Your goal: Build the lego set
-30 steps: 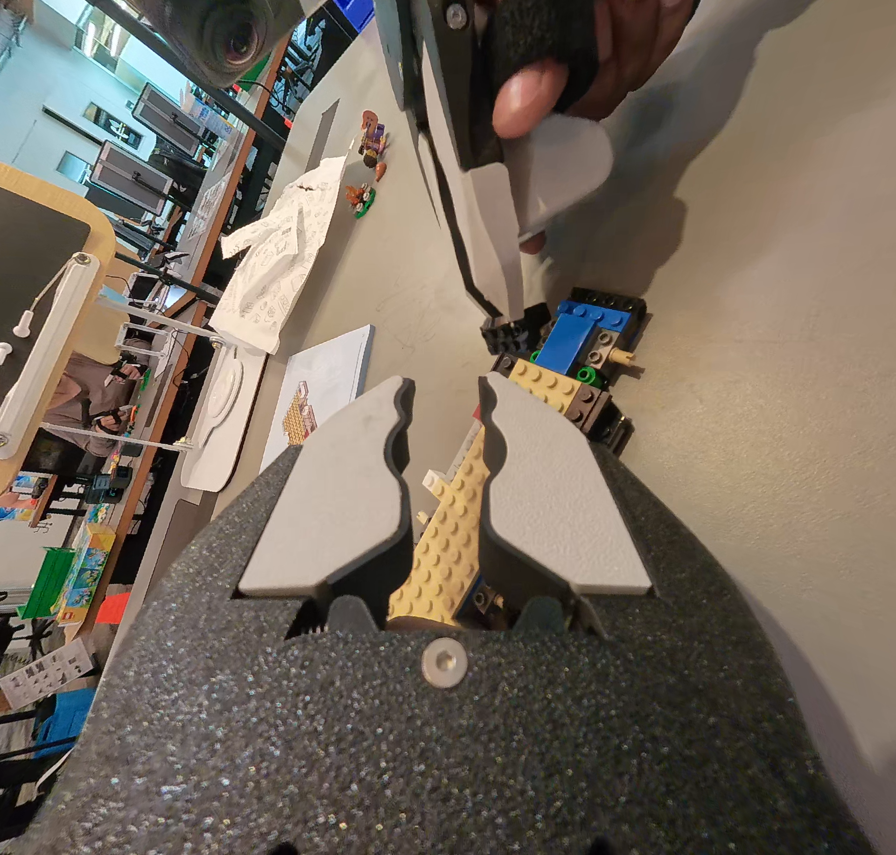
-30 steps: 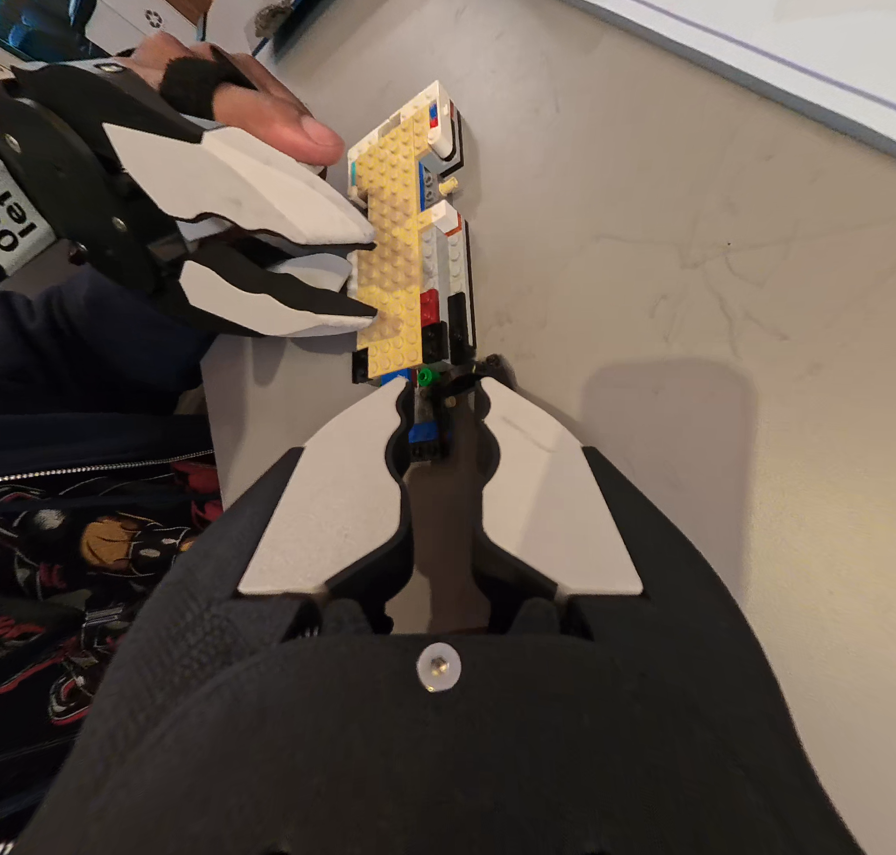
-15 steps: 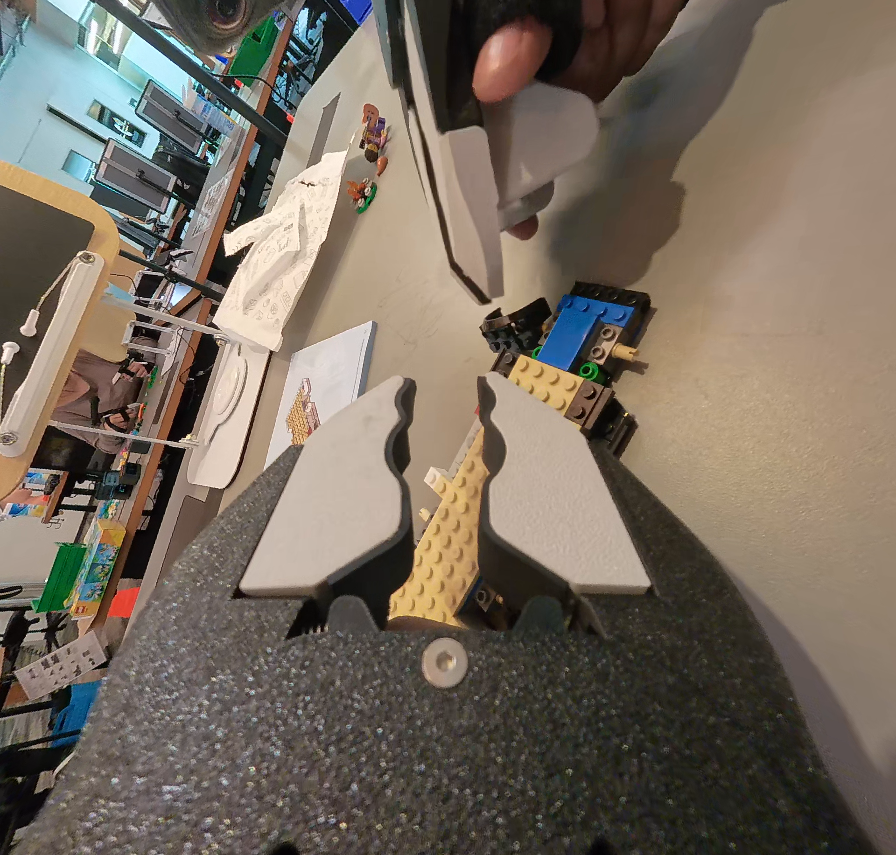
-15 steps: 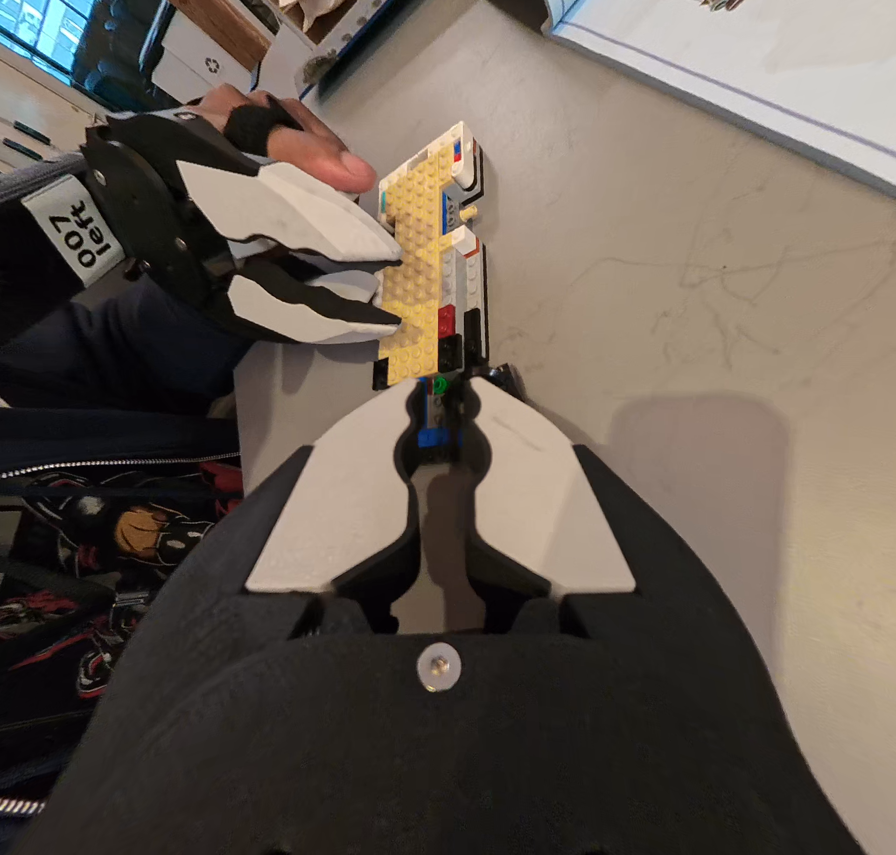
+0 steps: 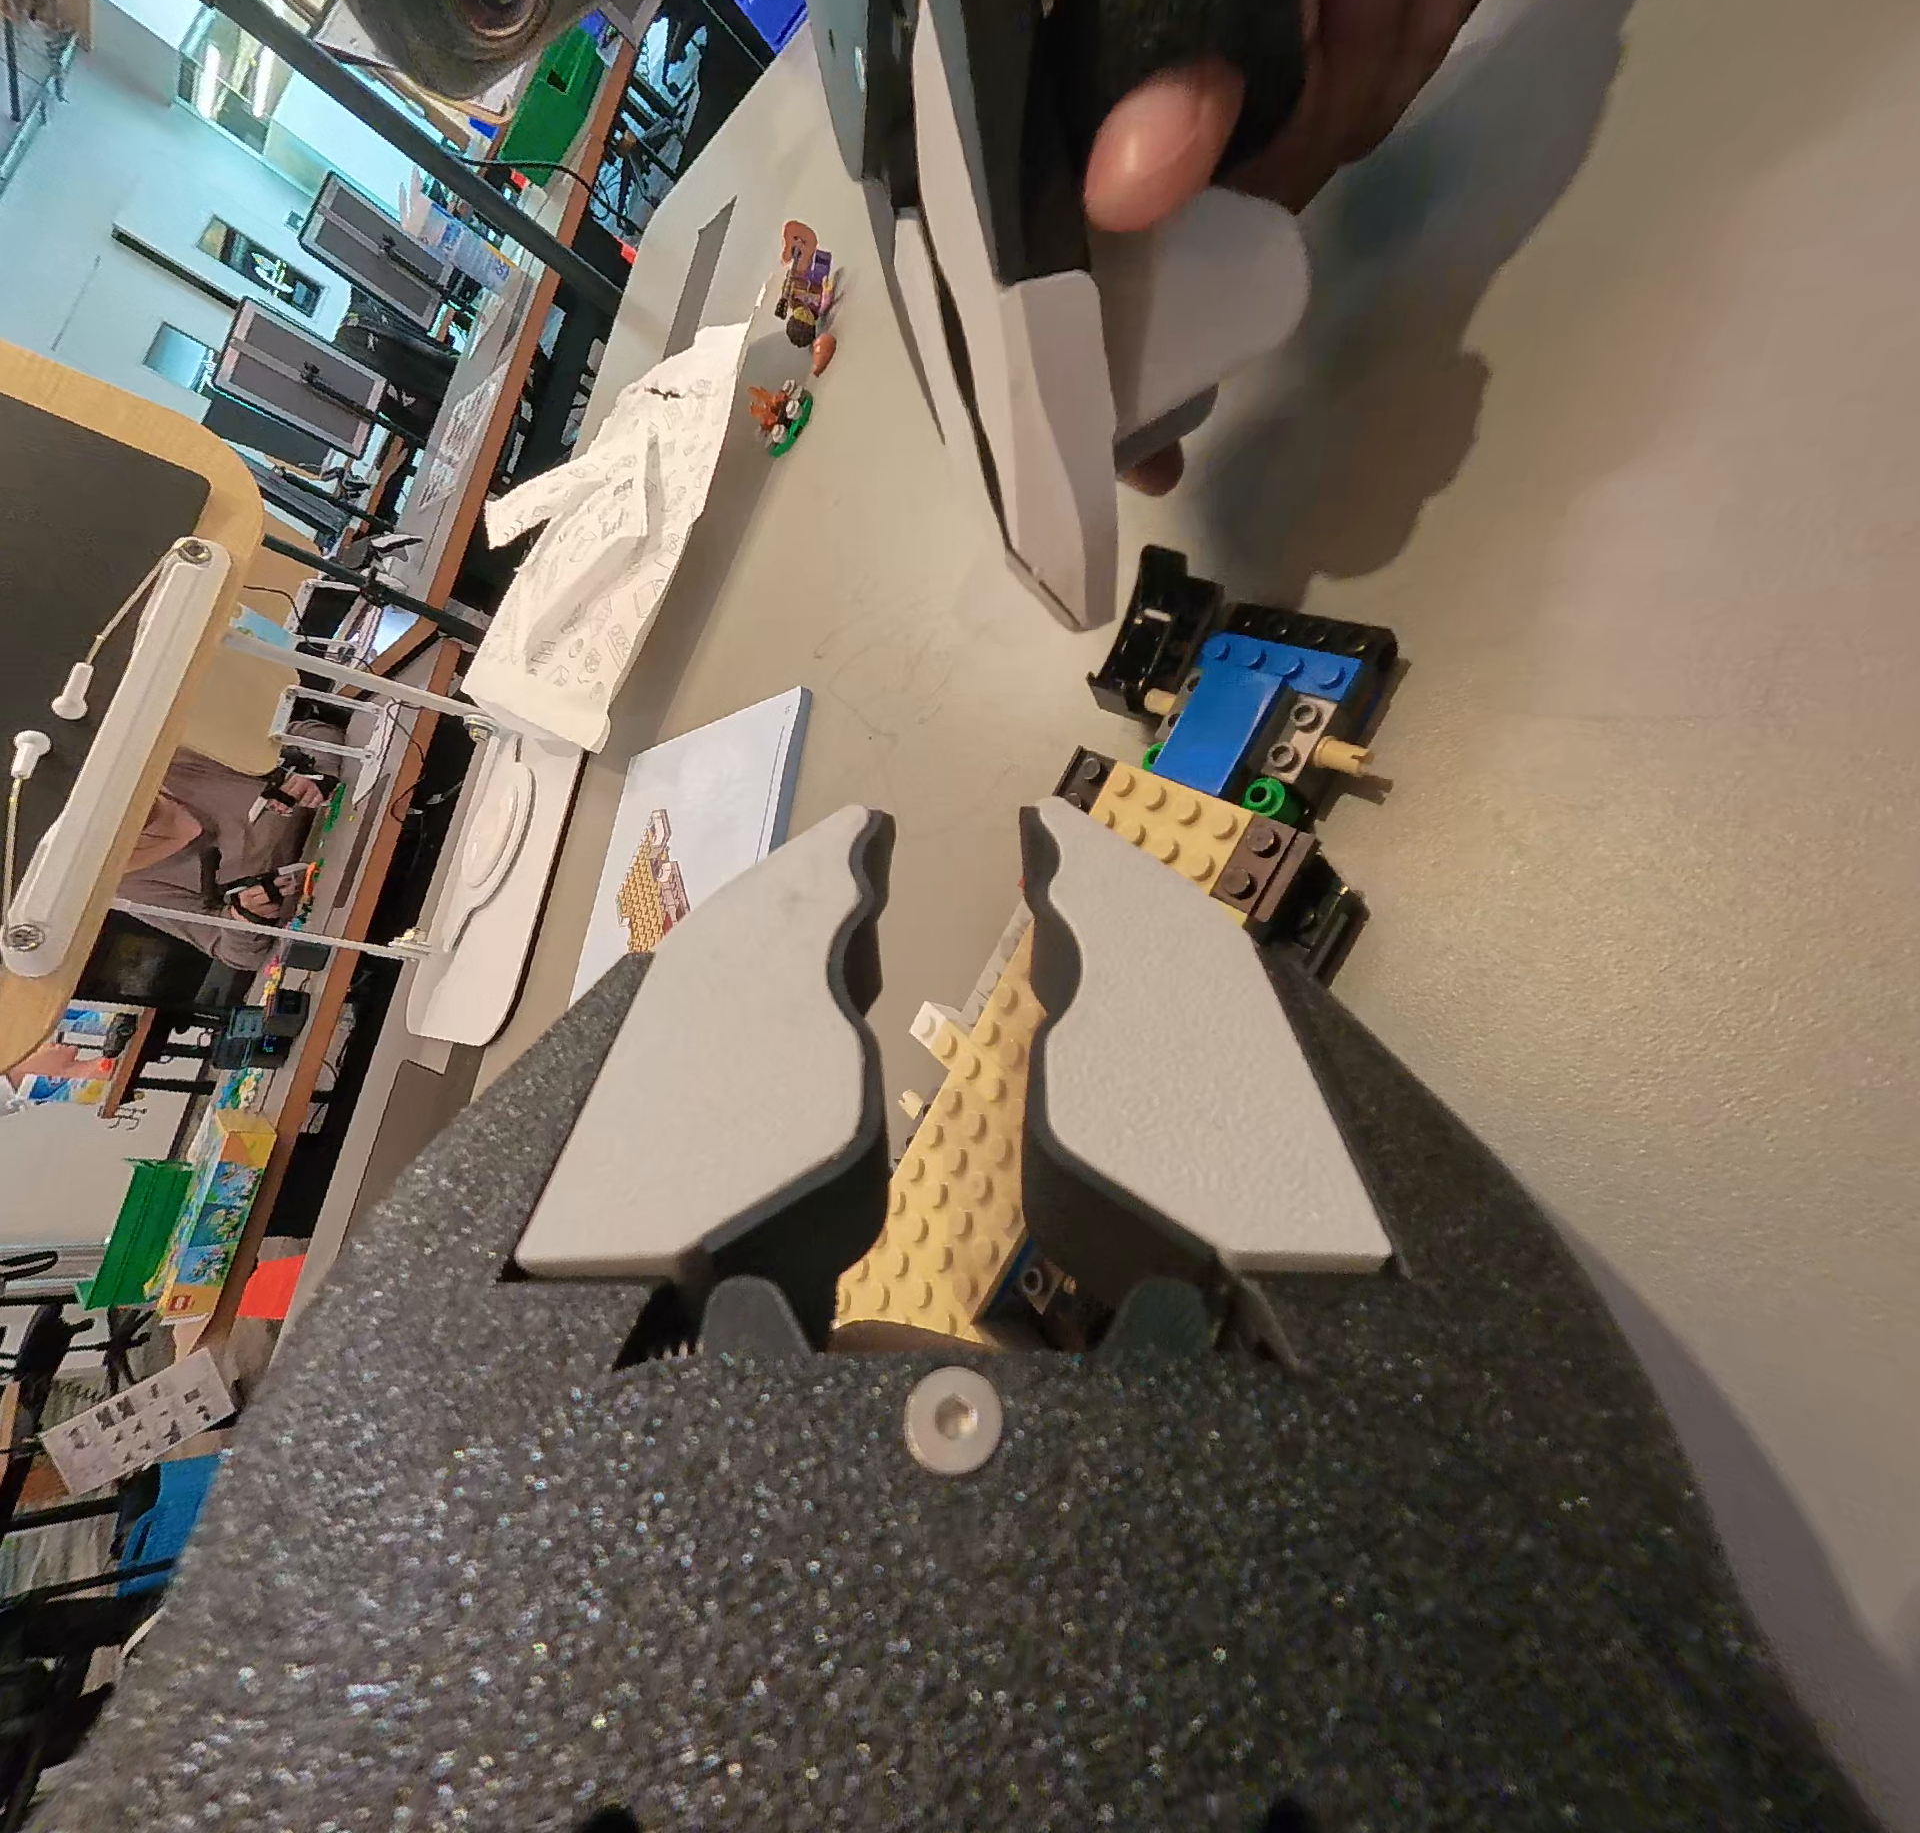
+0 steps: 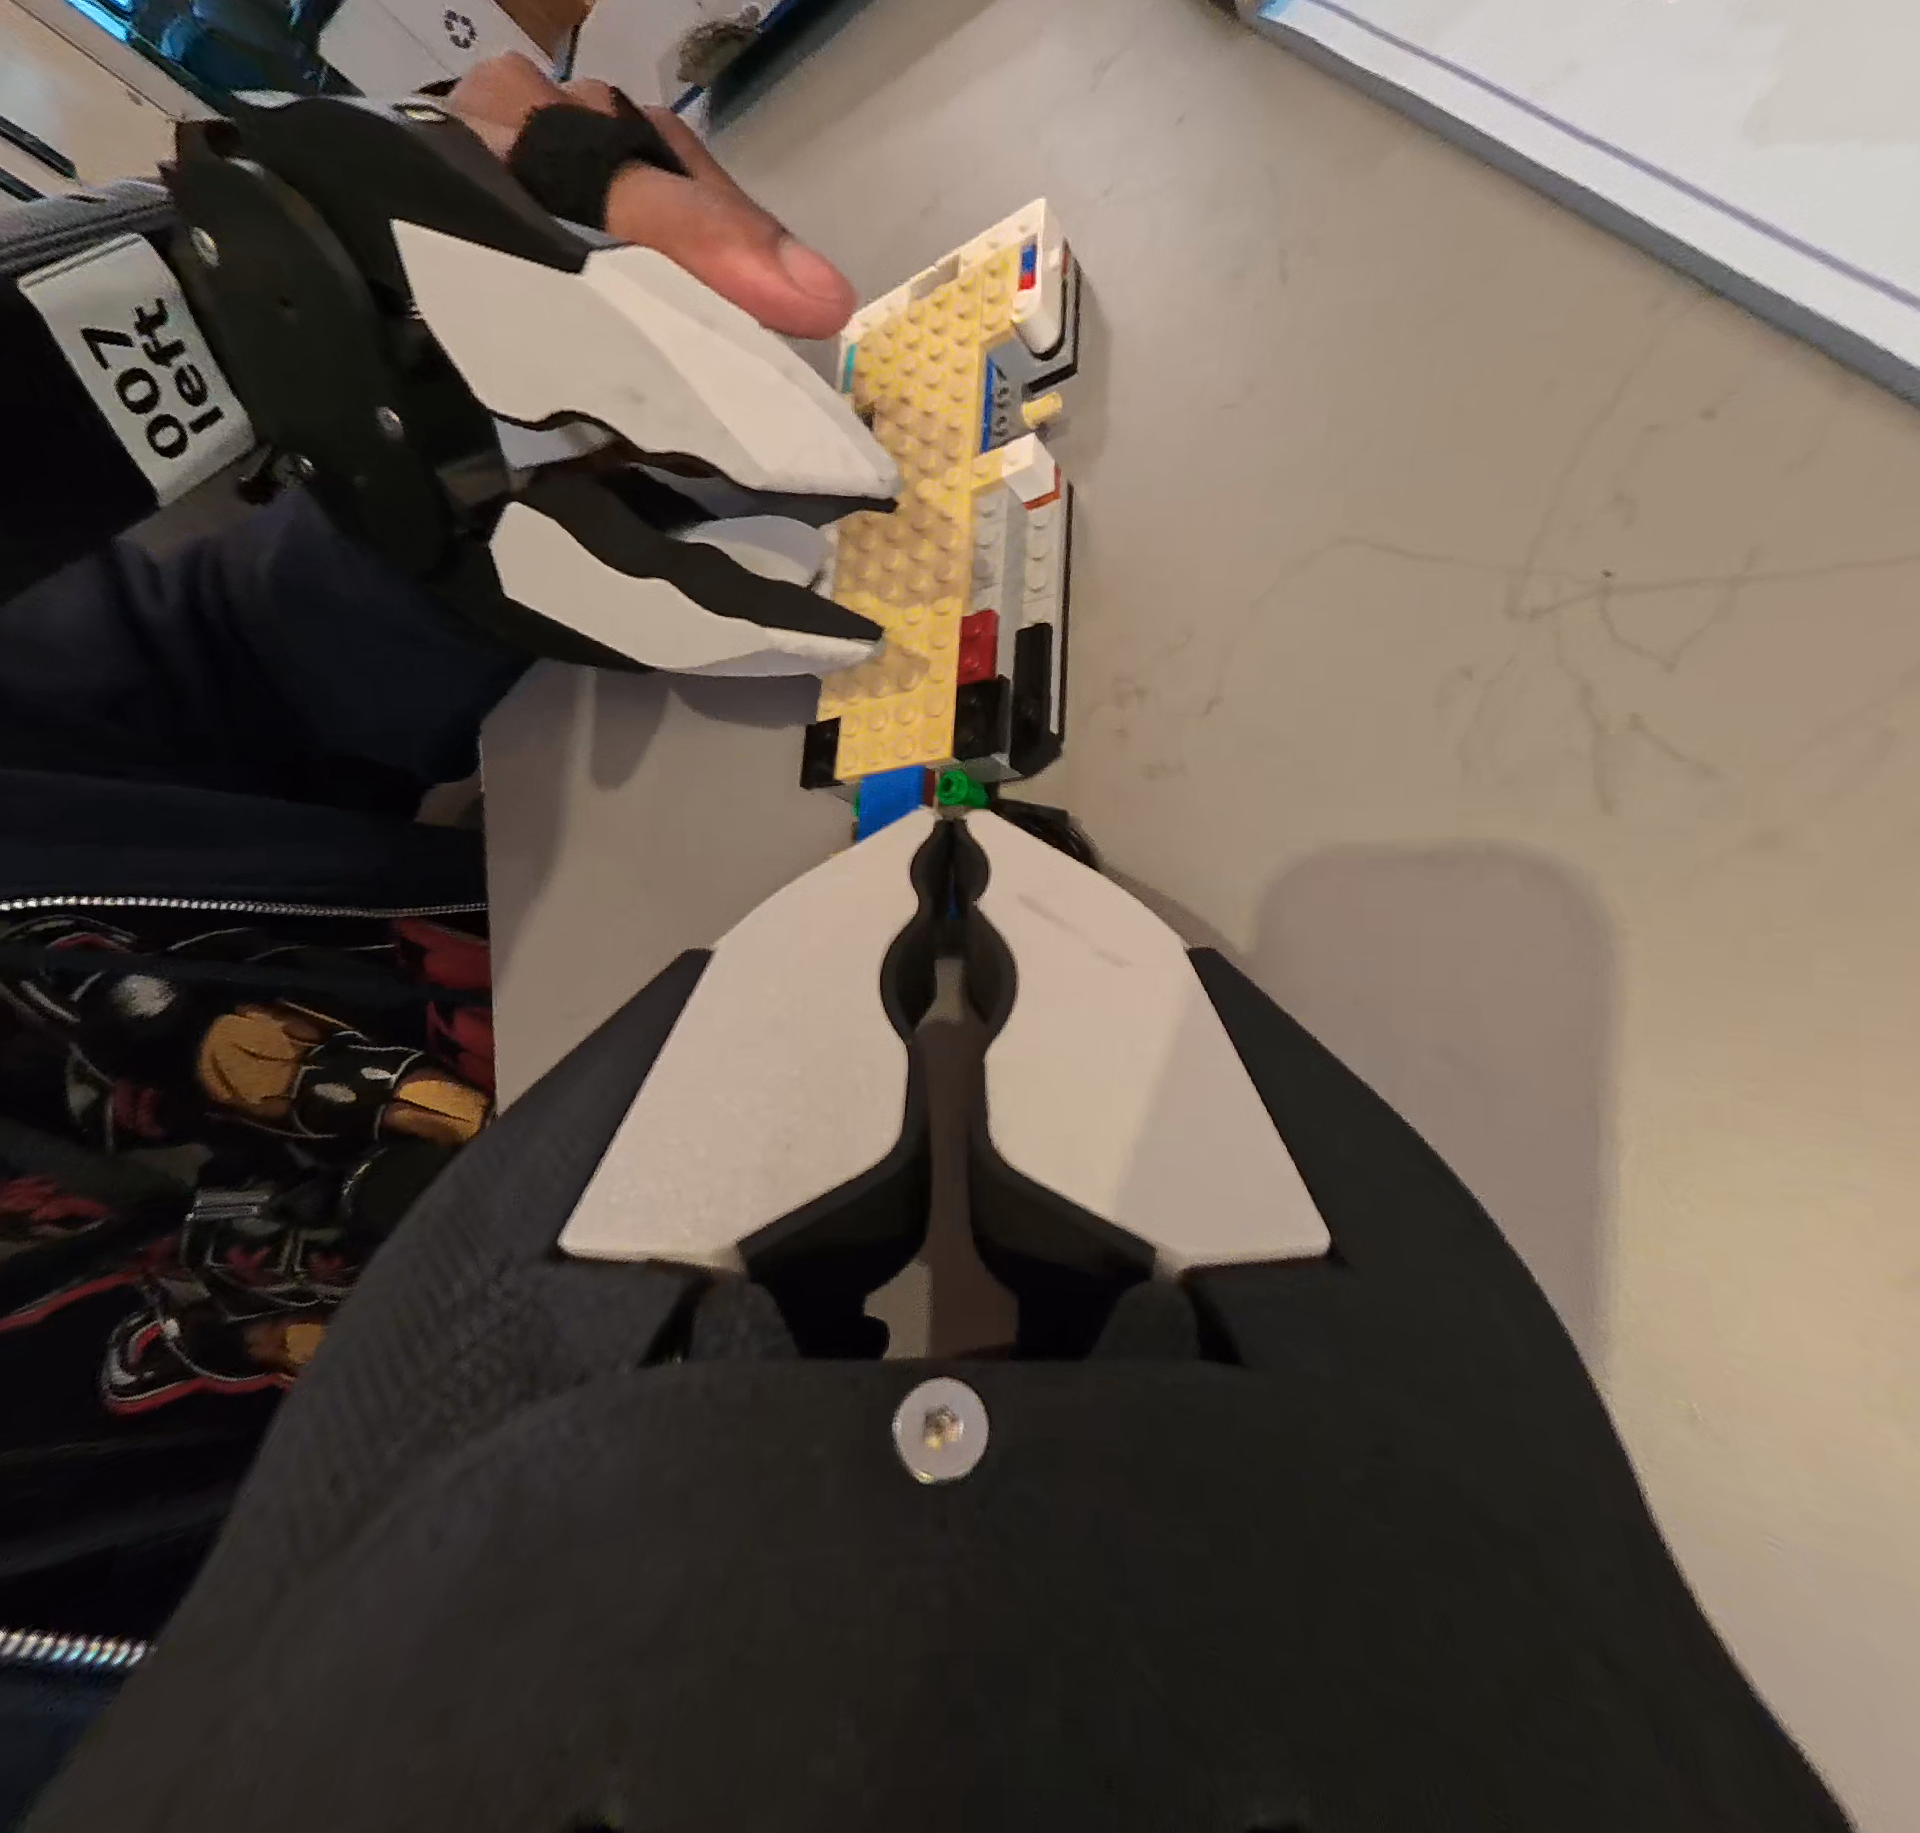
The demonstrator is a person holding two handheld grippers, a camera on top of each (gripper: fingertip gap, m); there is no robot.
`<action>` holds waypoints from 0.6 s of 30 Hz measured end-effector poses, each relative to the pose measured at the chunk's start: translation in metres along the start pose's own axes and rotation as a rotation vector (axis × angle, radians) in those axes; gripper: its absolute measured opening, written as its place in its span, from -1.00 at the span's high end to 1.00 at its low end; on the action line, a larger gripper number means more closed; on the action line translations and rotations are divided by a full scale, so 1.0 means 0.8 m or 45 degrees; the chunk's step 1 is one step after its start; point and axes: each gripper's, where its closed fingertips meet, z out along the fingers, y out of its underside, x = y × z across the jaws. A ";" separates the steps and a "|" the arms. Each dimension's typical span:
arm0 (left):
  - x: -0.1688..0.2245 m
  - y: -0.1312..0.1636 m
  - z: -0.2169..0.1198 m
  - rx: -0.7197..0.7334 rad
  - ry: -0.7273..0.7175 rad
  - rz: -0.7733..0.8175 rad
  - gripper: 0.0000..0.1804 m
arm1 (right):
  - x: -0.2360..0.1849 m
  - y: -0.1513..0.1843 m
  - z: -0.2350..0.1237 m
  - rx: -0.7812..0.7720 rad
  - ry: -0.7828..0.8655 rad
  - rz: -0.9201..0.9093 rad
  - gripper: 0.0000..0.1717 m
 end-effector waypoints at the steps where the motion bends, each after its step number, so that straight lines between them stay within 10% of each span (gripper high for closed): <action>1: 0.000 0.000 0.000 0.000 0.000 0.001 0.72 | 0.002 0.001 -0.002 -0.004 0.004 0.003 1.00; 18: 0.018 -0.008 -0.007 0.064 0.113 -0.035 0.63 | -0.027 0.040 0.016 -0.129 0.267 -0.403 0.49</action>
